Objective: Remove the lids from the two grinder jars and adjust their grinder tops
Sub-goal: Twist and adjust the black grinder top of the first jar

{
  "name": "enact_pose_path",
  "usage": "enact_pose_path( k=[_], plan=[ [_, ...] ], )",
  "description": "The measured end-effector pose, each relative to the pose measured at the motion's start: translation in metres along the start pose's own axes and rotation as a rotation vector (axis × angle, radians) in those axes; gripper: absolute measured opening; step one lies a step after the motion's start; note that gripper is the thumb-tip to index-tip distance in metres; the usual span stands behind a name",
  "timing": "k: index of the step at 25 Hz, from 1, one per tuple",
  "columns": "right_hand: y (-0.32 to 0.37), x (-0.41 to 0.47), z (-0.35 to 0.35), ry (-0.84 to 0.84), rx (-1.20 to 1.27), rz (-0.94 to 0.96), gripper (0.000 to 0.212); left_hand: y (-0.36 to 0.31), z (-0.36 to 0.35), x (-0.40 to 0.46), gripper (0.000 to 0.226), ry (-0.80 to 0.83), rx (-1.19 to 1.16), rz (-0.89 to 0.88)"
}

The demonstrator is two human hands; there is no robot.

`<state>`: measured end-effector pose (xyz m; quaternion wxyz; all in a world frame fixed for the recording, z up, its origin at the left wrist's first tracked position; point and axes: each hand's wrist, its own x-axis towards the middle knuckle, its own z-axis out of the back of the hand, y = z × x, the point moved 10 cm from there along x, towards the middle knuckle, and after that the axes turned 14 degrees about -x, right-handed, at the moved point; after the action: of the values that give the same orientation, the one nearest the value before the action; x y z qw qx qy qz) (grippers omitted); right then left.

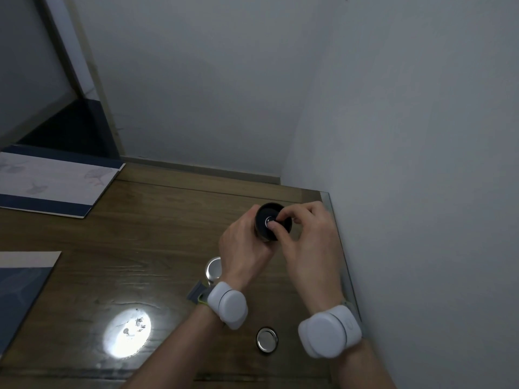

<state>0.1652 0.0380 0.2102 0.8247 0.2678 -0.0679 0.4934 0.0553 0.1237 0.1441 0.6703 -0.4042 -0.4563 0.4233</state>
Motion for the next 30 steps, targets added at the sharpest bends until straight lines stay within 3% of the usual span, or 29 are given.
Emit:
enact_pose_path(
  k=[12, 21, 30],
  plan=[
    [-0.007, -0.022, -0.006, -0.111, 0.008, -0.21, 0.021, 0.006, -0.004, -0.004, 0.023, -0.023, -0.011, 0.016],
    [-0.008, -0.029, -0.015, -0.161, 0.027, -0.257, 0.022, 0.011, -0.004, -0.009, 0.031, -0.033, -0.054, 0.057],
    [-0.02, 0.001, -0.018, 0.154, 0.166, -0.019, 0.016, 0.022, -0.016, 0.0, 0.039, 0.129, -0.027, 0.194]
  ],
)
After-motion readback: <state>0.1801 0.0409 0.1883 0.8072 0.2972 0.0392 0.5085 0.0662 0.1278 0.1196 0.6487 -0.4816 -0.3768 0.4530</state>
